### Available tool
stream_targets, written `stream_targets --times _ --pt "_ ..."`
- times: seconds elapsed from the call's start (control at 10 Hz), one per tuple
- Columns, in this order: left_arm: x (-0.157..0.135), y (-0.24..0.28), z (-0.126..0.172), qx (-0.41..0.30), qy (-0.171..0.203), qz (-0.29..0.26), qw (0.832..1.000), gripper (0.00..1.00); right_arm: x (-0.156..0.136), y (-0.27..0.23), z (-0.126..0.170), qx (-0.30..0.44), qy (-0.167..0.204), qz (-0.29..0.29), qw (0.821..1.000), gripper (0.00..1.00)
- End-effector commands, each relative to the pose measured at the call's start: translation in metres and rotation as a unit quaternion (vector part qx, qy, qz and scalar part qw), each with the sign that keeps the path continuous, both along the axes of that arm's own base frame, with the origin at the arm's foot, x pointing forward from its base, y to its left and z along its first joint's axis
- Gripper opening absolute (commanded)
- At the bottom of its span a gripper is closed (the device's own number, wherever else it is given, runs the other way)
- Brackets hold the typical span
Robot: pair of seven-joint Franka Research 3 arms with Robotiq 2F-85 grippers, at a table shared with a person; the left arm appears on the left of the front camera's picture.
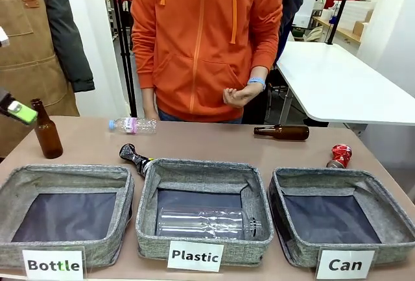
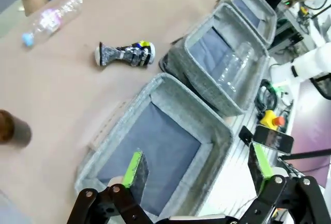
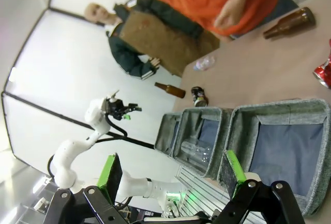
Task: Sort the can waste into the basket.
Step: Pick up the can waste from the table and place it in the right Fabric basket.
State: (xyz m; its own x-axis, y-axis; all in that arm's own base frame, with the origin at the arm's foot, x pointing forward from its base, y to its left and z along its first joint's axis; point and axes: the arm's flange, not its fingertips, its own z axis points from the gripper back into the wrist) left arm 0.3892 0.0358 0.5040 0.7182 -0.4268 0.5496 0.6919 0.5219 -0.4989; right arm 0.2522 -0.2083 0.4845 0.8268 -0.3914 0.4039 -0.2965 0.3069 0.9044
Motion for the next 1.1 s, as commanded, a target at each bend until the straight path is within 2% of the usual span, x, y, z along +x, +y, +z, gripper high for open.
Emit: stream_targets --times 0.0,0.2,0.3,0.4,0.6,0.7,0.8,0.9,1.0 --pt "0.029 -0.060 -0.002 0.049 -0.025 0.009 0.998 1.00 0.003 -0.002 0.004 0.005 -0.018 0.000 1.000 1.00" --pt "0.057 -0.117 -0.011 0.119 -0.056 -0.008 0.991 1.00 0.003 -0.002 0.004 0.005 -0.018 0.000 1.000 1.00" --pt "0.066 -0.141 -0.019 0.151 -0.048 0.026 0.987 1.00 0.003 -0.002 0.004 0.005 -0.018 0.000 1.000 1.00" --pt "0.075 -0.166 -0.032 0.167 -0.013 0.033 0.985 1.00 0.003 -0.002 0.004 0.005 -0.018 0.000 1.000 1.00" --pt "0.089 -0.196 -0.058 0.189 0.026 0.088 0.978 1.00 0.003 -0.002 0.004 0.005 -0.018 0.000 1.000 1.00" --pt "0.092 -0.203 -0.069 0.202 0.033 0.096 0.974 1.00 0.003 -0.002 0.004 0.005 -0.018 0.000 1.000 1.00" --pt "0.097 -0.205 -0.072 0.198 0.026 0.140 0.970 1.00 0.003 -0.002 0.004 0.005 -0.018 0.000 1.000 1.00" --pt "0.098 -0.200 -0.064 0.182 0.020 0.161 0.970 1.00 0.003 -0.002 0.004 0.005 -0.018 0.000 1.000 1.00" --pt "0.091 -0.201 -0.083 0.196 0.025 0.107 0.974 1.00 0.003 -0.002 0.004 0.005 -0.018 0.000 1.000 1.00"
